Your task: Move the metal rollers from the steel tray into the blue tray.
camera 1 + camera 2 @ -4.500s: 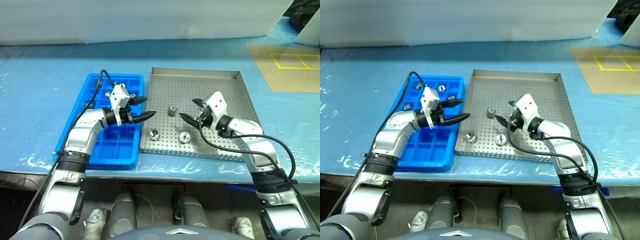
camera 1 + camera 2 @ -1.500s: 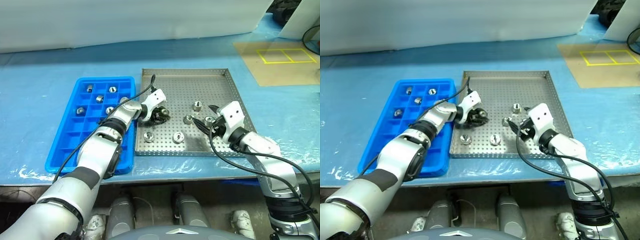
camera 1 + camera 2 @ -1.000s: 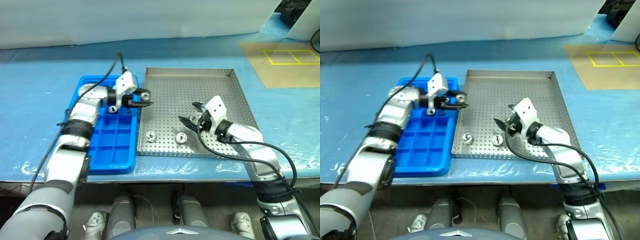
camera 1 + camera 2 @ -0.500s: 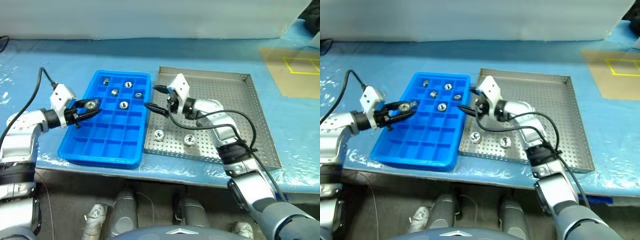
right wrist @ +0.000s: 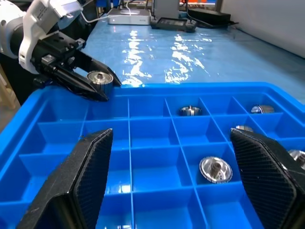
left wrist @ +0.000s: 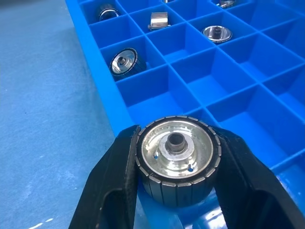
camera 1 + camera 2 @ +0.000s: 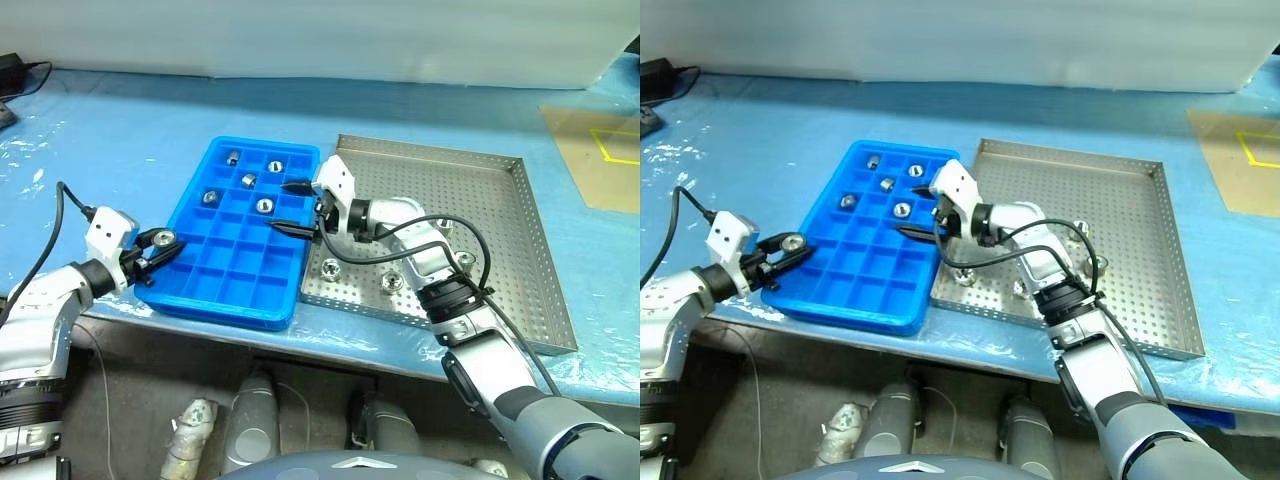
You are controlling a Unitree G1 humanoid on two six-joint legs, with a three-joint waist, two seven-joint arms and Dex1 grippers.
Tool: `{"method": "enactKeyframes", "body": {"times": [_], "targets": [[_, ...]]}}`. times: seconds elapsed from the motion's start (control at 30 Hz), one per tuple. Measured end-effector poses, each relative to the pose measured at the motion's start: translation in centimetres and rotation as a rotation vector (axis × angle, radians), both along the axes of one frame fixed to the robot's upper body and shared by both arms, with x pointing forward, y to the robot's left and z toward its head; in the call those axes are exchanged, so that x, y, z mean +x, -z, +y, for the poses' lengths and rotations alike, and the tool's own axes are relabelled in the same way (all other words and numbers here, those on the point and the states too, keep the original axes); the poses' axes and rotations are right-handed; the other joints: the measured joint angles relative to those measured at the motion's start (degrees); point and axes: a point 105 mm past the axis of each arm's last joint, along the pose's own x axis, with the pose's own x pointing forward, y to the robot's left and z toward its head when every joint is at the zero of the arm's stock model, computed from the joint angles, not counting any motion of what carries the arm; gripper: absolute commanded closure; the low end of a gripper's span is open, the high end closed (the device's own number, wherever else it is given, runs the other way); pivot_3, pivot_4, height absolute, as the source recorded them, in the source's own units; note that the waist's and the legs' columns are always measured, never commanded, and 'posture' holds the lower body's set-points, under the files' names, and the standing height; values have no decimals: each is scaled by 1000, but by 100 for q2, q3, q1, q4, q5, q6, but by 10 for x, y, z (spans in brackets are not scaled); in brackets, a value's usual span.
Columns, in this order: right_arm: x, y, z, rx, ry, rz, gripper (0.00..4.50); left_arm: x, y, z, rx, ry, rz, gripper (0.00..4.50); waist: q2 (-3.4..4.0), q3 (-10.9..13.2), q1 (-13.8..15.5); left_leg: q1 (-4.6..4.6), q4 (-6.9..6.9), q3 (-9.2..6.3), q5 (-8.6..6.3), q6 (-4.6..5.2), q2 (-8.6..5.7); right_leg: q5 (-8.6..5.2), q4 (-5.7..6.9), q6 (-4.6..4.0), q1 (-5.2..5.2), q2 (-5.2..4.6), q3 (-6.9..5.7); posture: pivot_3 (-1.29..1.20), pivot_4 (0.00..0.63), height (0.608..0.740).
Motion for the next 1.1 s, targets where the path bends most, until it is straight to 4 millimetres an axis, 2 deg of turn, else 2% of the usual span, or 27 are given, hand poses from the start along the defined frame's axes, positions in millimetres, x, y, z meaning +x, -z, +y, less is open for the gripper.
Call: {"method": "enactKeyframes", "body": {"times": [0.3, 0.43, 0.7, 0.87, 0.93, 1.0, 1.1], "targets": [[-1, 7, -6, -8, 27, 12, 430, 7, 2, -15, -3, 58, 21, 2697, -1, -1, -8, 0, 1, 1, 11, -16, 0, 1, 4, 1, -1, 3, 2, 225, 150, 740], [-2, 9, -11, -14, 43, 12, 430, 9, 4, -12, 10, 51, 31, 2697, 5, -4, -10, 8, 1, 1, 13, -20, 0, 0, 9, 1, 1, 4, 4, 222, 150, 740], [0, 11, -12, -14, 60, 15, 430, 10, 9, -15, 7, 72, 47, 106, 6, -5, -62, 54, -9, -1, 19, -31, 3, -8, 74, -9, -2, 5, 22, 206, 150, 740], [1, 11, -14, -17, 69, 13, 430, 12, 9, -24, 13, 94, 55, 106, 5, -4, -76, 42, -8, 0, 28, -46, 8, -5, 78, -14, -9, 6, 18, 183, 150, 740], [2, 11, -15, -19, 76, 12, 430, 16, 4, -34, 11, 124, 42, 106, 5, -4, -60, 29, 0, 2, 30, -48, 9, -5, 76, -15, -13, 6, 14, 170, 150, 740], [2, 10, -17, -18, 84, 5, 430, 21, -7, -46, 12, 164, 5, 106, 5, -4, -33, 22, 3, 4, 38, -60, 8, -5, 71, -15, -14, 6, 14, 131, 150, 740], [6, 8, -27, -17, 129, -2, 430, 34, -36, -69, -26, 230, -84, 106, 4, -4, -12, 17, 6, 21, 40, -64, 7, -4, 72, -15, -14, 6, 8, 86, 150, 740]]}}
